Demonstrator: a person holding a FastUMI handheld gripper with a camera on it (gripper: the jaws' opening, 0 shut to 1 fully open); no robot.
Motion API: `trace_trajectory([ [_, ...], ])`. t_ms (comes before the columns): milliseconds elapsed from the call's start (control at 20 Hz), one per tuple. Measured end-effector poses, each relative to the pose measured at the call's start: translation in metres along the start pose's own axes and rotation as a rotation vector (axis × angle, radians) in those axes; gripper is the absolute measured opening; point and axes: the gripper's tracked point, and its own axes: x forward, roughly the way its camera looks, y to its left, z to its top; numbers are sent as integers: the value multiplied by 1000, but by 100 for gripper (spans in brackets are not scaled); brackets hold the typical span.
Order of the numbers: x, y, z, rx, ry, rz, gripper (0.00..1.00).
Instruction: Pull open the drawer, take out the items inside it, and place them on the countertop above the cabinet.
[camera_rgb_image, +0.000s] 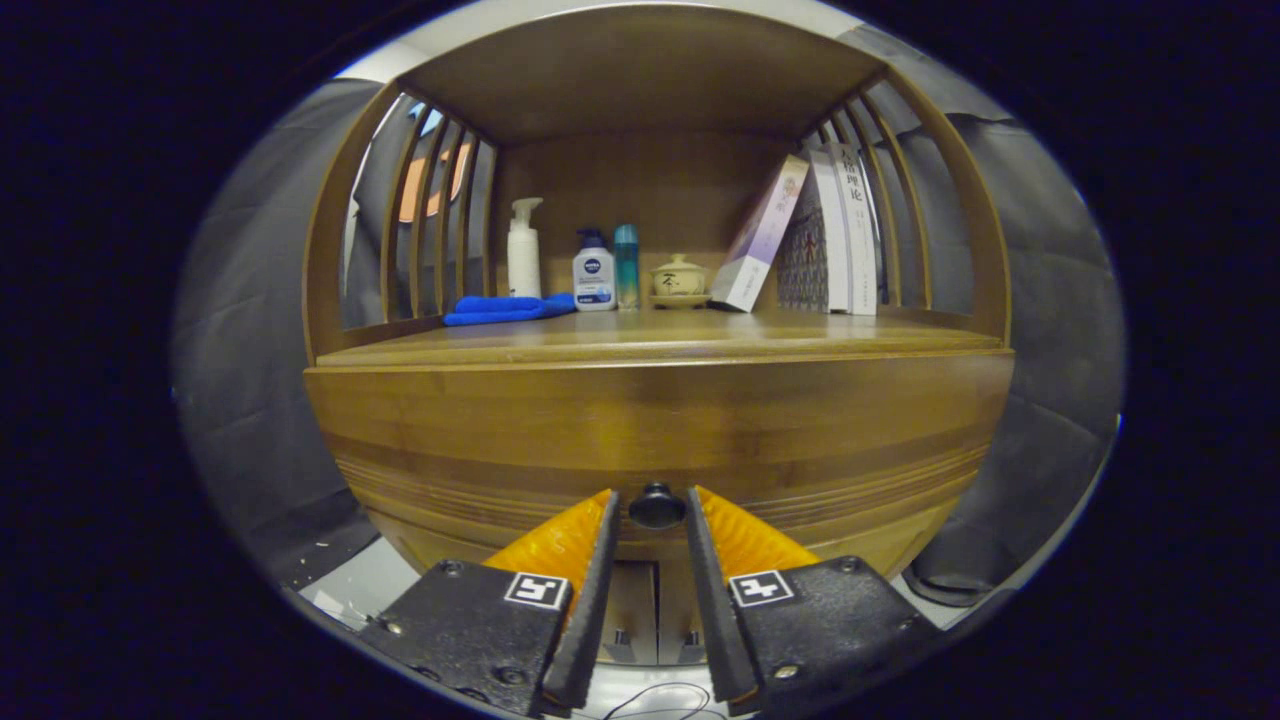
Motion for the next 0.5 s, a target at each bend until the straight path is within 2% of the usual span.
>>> trace_trajectory([
  [100, 2, -1, -3, 2, 11, -13, 36],
  [250, 1, -2, -1, 7, 21, -27, 31],
  [500, 1, -2, -2, 6, 35, 6, 25],
])
